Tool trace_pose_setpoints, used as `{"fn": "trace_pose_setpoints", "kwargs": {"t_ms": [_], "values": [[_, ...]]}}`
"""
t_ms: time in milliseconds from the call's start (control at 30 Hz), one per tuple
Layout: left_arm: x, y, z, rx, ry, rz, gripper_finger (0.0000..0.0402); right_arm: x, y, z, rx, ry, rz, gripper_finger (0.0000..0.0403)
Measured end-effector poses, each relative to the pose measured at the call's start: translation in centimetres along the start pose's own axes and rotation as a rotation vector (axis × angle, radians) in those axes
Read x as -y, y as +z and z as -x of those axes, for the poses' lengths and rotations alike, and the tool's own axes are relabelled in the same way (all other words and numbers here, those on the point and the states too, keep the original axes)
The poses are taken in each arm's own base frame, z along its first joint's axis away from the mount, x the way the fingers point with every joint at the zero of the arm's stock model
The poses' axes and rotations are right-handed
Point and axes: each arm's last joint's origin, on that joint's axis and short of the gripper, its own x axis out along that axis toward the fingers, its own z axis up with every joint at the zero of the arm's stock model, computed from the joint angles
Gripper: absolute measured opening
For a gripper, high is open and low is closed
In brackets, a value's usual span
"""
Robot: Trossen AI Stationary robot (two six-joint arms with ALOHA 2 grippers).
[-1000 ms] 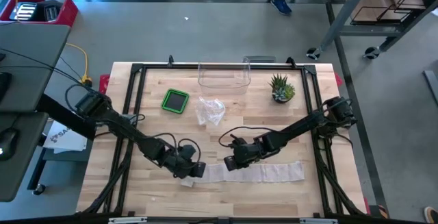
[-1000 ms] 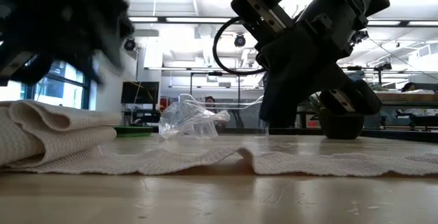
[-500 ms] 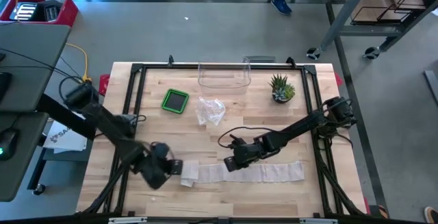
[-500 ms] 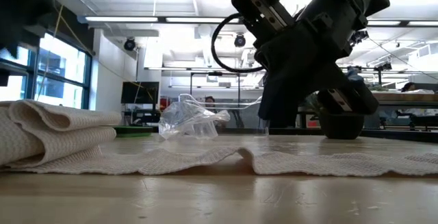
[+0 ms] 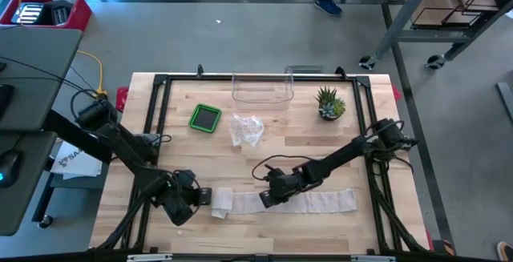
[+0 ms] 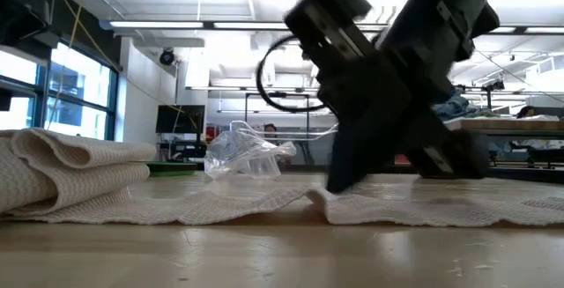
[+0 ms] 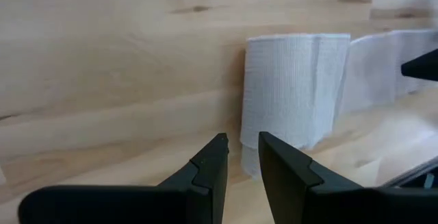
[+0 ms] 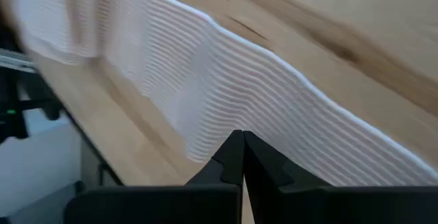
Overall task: Roll bandage
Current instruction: Roll the bandage
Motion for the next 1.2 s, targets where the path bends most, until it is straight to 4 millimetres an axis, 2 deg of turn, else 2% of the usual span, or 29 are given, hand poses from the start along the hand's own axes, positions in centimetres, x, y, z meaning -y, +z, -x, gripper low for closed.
{"fn": "trace_pose_setpoints", "kwargs": {"t_ms": [300,633,833,1000,1100,1200], "values": [[0.2,0.3,-0.1,0.009,0.001,-0.024,0.0079,1.2,-1.2,0.2,-0.047,-0.138,0.007,0.0],[0.4,0.0,-0.3,-0.01,-0.019,-0.015,0.0079,1.3,-1.2,0.2,-0.072,-0.148,0.005,0.0],[0.1,-0.6,-1.9,-0.077,0.085,0.036,0.0079,1.3,-1.1,0.2,-0.07,-0.147,0.003,0.0],[0.4,-0.1,-3.7,-0.041,0.129,0.049,0.0078,1.3,-1.1,0.1,-0.068,-0.142,0.004,0.0],[0.9,0.2,-4.5,-0.041,0.114,0.029,0.006,1.3,-1.1,0.1,-0.067,-0.138,0.004,0.0],[1.3,0.3,-5.2,-0.046,0.101,0.015,0.0014,1.2,-1.1,0.1,-0.065,-0.129,0.005,0.0]]}}
